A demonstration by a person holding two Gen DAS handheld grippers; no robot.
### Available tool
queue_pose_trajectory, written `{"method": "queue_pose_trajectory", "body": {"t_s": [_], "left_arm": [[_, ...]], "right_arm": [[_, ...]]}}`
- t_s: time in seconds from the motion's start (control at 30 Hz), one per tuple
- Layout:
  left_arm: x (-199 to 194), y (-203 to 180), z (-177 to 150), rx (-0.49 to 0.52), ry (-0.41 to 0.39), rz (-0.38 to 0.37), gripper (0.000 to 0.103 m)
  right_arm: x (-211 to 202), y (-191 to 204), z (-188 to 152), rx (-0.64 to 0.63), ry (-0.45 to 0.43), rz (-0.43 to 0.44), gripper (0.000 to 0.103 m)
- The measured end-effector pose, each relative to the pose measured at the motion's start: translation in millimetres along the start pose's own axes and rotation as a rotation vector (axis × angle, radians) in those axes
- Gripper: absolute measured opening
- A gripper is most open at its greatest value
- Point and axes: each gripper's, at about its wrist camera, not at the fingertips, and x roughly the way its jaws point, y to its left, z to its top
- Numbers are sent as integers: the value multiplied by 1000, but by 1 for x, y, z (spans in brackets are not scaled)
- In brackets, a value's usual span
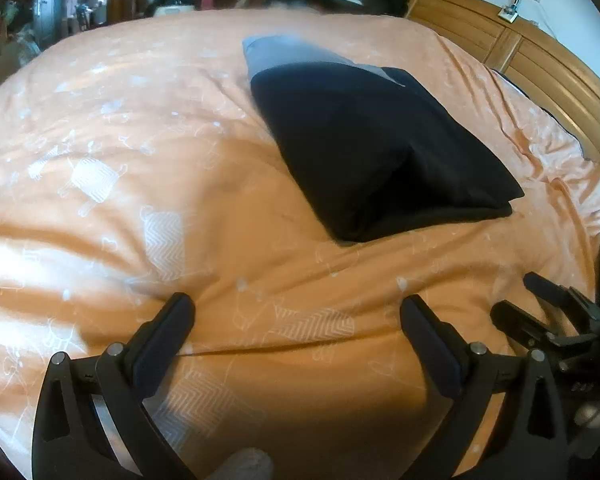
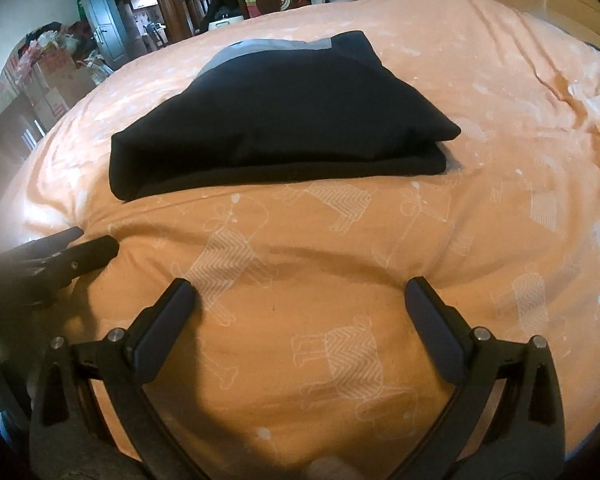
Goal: Fold small clothes
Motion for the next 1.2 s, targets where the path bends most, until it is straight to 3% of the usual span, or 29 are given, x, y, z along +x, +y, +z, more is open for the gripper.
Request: {"method": "queue_pose_trajectory", "body": {"t_s": [0.3,1.2], "left_arm": [[2,0,-4,10,-34,-4,103],[4,2,-4,-2,-71,-21,103]], "right_arm": [[7,-1,7,-8,37,7,103],[11,-4,6,-11,25,13,103]]}}
